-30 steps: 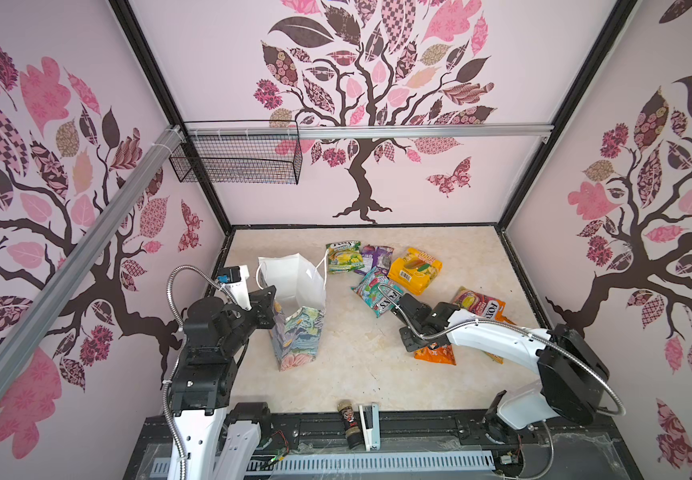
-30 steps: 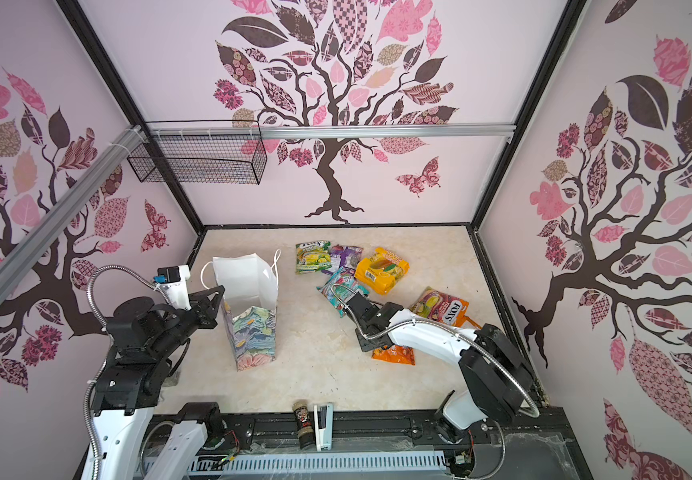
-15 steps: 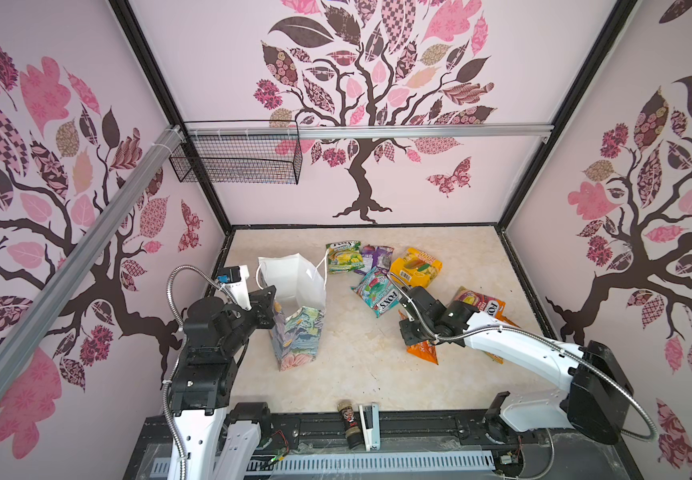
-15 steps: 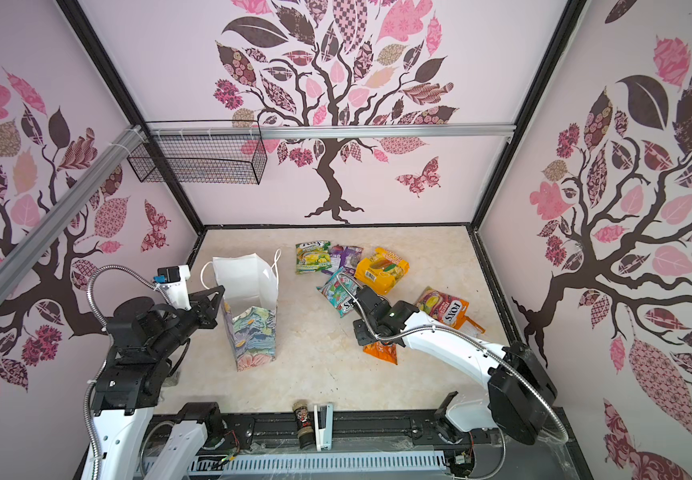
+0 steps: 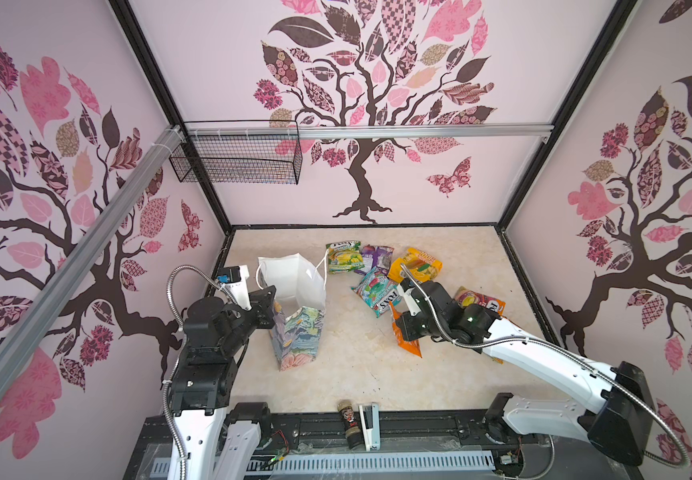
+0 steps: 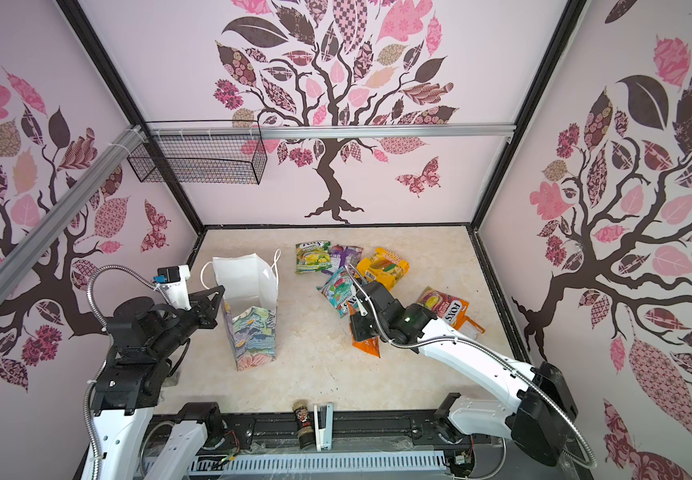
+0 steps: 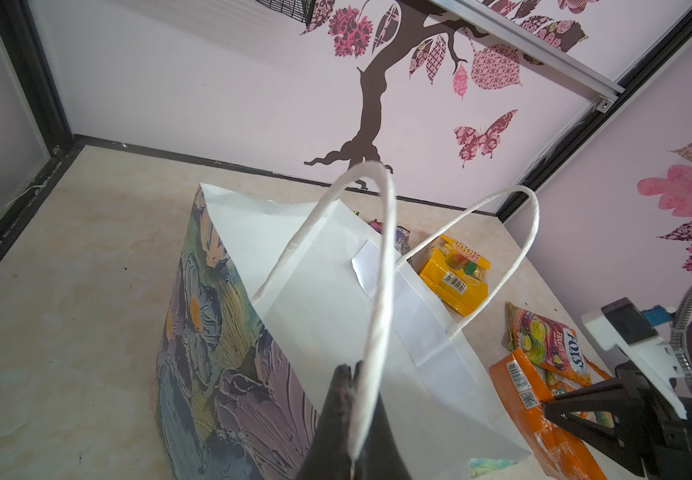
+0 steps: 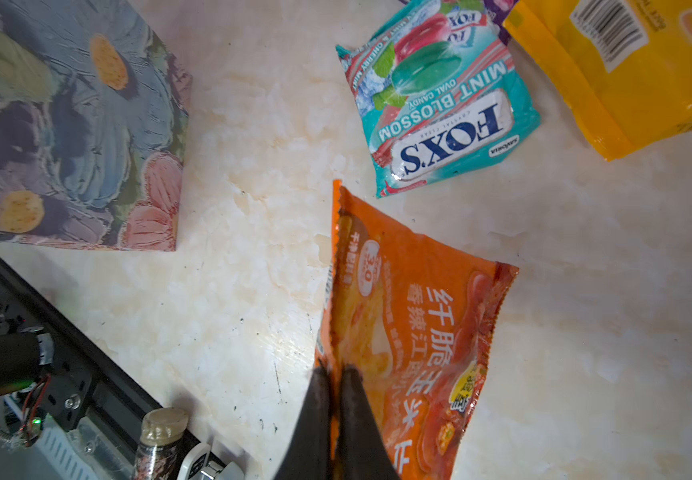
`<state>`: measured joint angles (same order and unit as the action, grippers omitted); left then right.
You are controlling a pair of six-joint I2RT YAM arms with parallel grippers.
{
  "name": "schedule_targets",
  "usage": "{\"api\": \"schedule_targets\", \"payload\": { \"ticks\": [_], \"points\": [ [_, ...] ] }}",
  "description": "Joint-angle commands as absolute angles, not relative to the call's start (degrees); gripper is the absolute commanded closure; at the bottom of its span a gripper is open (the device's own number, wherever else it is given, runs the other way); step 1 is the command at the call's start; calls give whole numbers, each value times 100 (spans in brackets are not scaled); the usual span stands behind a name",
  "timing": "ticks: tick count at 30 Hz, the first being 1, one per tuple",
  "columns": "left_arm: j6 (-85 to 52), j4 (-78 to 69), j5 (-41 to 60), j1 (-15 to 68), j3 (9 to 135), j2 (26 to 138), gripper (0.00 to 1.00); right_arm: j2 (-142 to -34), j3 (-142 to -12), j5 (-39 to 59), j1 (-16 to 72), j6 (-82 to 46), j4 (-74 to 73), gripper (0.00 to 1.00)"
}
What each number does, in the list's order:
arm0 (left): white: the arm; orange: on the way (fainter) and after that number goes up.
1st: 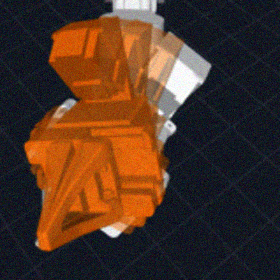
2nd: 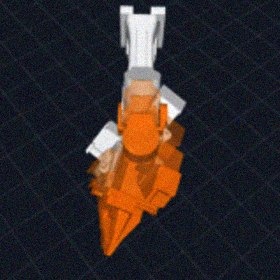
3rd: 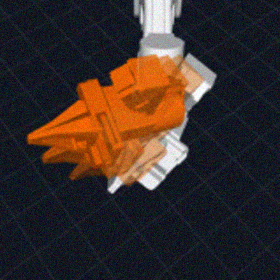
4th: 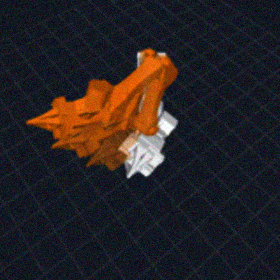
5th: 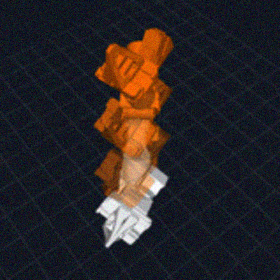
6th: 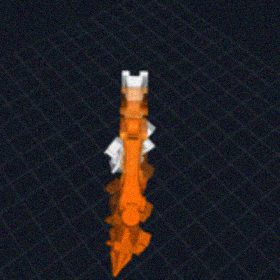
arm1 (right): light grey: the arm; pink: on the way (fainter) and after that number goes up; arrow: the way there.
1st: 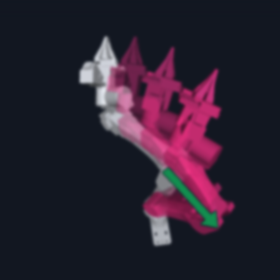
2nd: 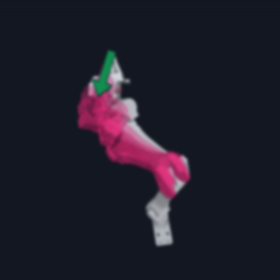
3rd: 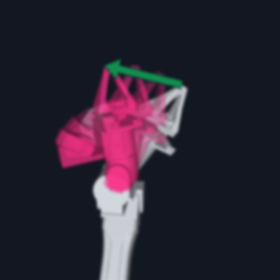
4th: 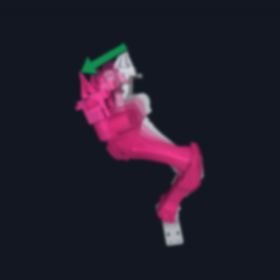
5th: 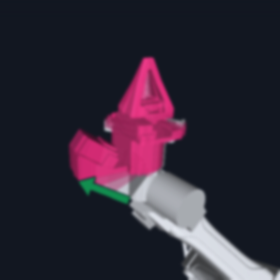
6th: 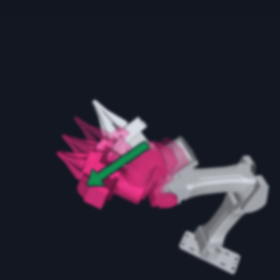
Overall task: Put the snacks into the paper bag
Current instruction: 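Lift the orange bag with the right gripper and carry it toward the paper bag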
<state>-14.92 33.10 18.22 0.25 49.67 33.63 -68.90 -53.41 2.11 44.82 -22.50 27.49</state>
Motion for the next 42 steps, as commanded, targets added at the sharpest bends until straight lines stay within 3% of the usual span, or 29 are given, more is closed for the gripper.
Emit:
{"api": "schedule_targets", "payload": {
  "ticks": [1,10,28,42],
  "points": [
    [-1433,3199,1818,-4,4874,3341,100,-6654,-5548,639,4462,-2160,2420,100],
    [-1433,3199,1811,-5,4869,3354,100,-6426,-5743,1995,4462,-2220,1639,100],
    [-1450,3204,1785,-2,4826,3268,100,-6608,-6697,3580,4488,-2518,800,100],
    [-1459,3208,1819,-7,4829,3241,100,-7242,-7875,3886,4982,-2489,800,100]
  ]
}}
